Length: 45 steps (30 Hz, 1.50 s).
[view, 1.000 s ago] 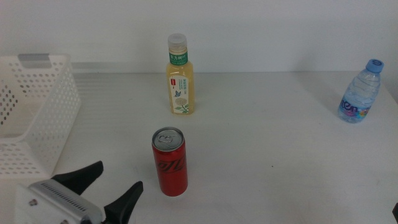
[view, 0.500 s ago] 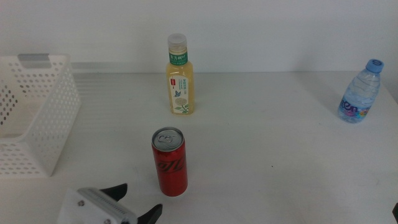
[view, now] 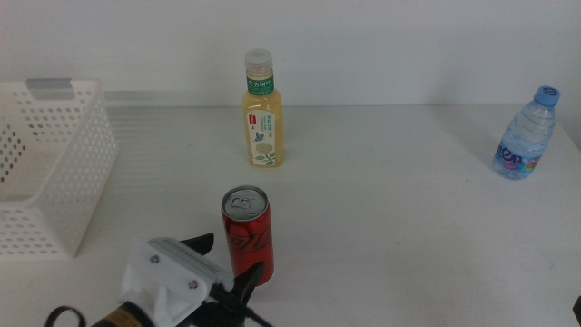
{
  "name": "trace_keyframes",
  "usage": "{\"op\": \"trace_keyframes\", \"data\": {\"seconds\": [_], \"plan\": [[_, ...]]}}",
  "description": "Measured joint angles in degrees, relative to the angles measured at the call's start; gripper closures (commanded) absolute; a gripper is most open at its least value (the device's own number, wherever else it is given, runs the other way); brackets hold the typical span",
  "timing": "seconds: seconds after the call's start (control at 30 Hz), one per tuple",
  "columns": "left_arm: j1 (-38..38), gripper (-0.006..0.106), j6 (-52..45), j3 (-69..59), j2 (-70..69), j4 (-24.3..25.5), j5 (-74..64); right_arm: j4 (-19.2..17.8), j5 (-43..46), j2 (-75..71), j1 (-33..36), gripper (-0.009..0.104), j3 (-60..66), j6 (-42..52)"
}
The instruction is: Use arms to grab the bottles and put them into the dustbin to the left of the table.
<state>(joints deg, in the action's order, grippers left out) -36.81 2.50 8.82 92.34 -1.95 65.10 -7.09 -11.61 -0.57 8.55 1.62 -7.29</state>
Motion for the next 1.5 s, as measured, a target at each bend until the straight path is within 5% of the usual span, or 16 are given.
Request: {"op": "trace_keyframes", "data": {"seconds": [1.0, 1.27, 1.3, 1.5], "plan": [[0.0, 0.019, 2.15, 14.86, 13.48, -0.1, 0.0, 0.0, 0.0, 0.0, 0.0, 0.0, 0.0, 0.0], [0.0, 0.058, 2.34, 15.09, 13.48, -1.32, -0.05, 0.0, 0.0, 0.0, 0.0, 0.0, 0.0, 0.0], [0.0, 0.105, 2.35, 15.09, 13.42, -1.32, -0.04, 0.0, 0.0, 0.0, 0.0, 0.0, 0.0, 0.0], [0.0, 0.105, 2.4, 12.87, 9.71, -1.37, -2.43, 0.0, 0.0, 0.0, 0.0, 0.0, 0.0, 0.0]]}}
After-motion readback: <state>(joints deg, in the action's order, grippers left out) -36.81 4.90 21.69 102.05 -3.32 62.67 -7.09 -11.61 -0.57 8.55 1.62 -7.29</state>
